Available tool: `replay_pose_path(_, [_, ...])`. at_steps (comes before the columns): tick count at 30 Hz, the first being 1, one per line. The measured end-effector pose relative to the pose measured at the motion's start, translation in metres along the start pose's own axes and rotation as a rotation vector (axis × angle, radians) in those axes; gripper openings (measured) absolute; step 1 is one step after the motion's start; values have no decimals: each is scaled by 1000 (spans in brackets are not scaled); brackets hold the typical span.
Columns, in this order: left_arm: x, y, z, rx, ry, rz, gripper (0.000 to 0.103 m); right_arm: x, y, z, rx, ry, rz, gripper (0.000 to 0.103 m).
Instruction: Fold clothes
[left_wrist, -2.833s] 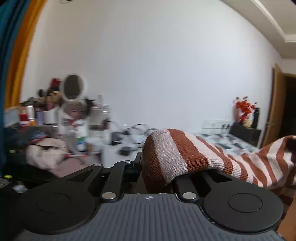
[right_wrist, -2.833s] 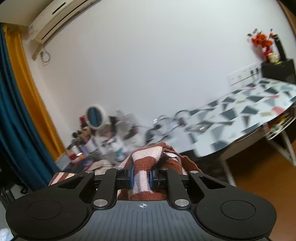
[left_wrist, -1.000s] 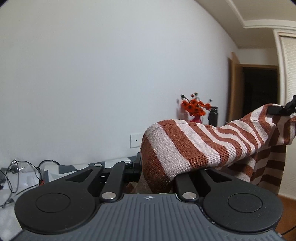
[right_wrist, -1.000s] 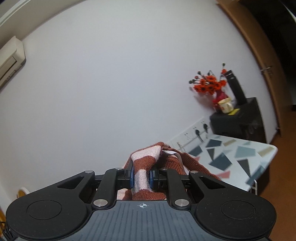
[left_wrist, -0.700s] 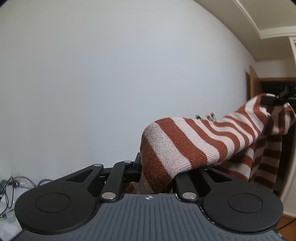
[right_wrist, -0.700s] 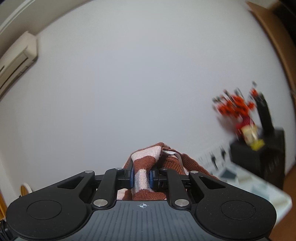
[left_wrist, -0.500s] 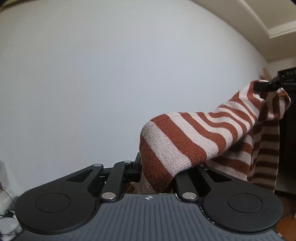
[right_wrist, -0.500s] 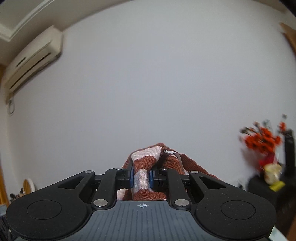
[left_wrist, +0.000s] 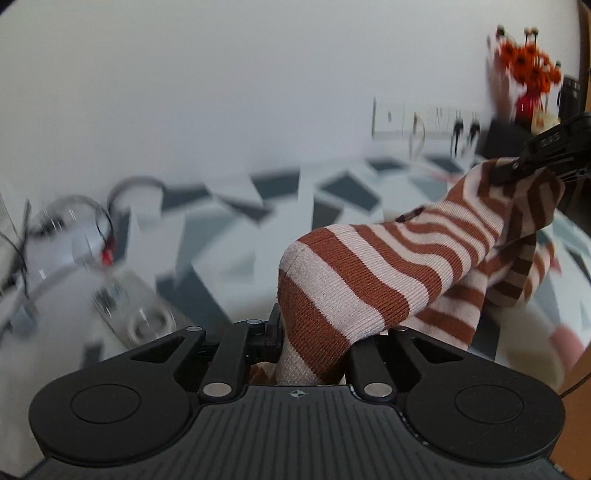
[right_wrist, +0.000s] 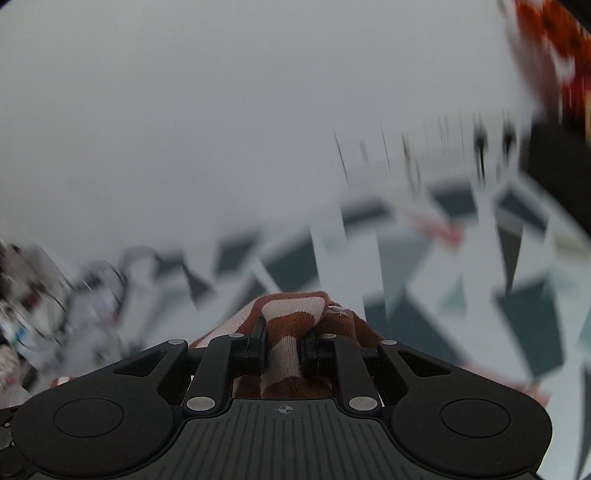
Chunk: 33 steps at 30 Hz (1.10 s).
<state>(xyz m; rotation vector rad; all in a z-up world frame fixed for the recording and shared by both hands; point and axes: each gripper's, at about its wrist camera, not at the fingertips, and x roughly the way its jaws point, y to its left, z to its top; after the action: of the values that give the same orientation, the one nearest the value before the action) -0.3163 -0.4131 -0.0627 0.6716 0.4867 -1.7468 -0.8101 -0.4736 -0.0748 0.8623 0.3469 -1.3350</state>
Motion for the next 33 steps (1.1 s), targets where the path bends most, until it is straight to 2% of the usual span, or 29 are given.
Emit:
replay_pose_path(2, [2, -2, -10, 19, 33, -10, 14, 18, -2, -25, 22, 60, -16, 15])
replay_pose_path(4, [10, -2, -7, 27, 65, -27, 17, 16, -1, -49, 14, 86, -15, 17])
replay_pose_path(7, [15, -1, -2, 29, 113, -62, 33, 10, -5, -67, -17, 111, -15, 25])
replay_pose_path(9, [11, 3, 1, 39, 120, -66, 46, -3, -11, -67, -25, 118, -26, 37])
replay_pose_path(10, [9, 5, 3, 47, 121, -68, 48, -6, -17, -67, -20, 123, -35, 44])
replay_pose_path(11, [6, 7, 3, 58, 123, -72, 52, -9, -22, -67, -15, 127, -44, 47])
replay_pose_path(14, [1, 7, -1, 89, 128, -82, 62, -21, -29, -69, 16, 123, -48, 47])
replay_pose_path(17, [-4, 0, -7, 115, 131, -65, 64, -33, -30, -67, 32, 97, -10, 47])
replay_pose_path(21, [-1, -12, -8, 117, 156, -41, 64, -36, -31, -60, 33, 120, 91, 39])
replay_pose_path(22, [-2, -16, -5, 119, 153, -26, 64, -35, -32, -57, 26, 135, 115, 32])
replay_pose_path(24, [-3, -23, -1, 119, 146, 7, 64, -29, -34, -53, 3, 159, 151, 27])
replay_pose_path(26, [-4, -31, 3, 103, 146, 51, 64, -22, -39, -46, -8, 175, 190, 10])
replay_pose_path(33, [-9, -49, 11, 32, 155, 189, 64, 9, -43, -7, -24, 179, 364, 3])
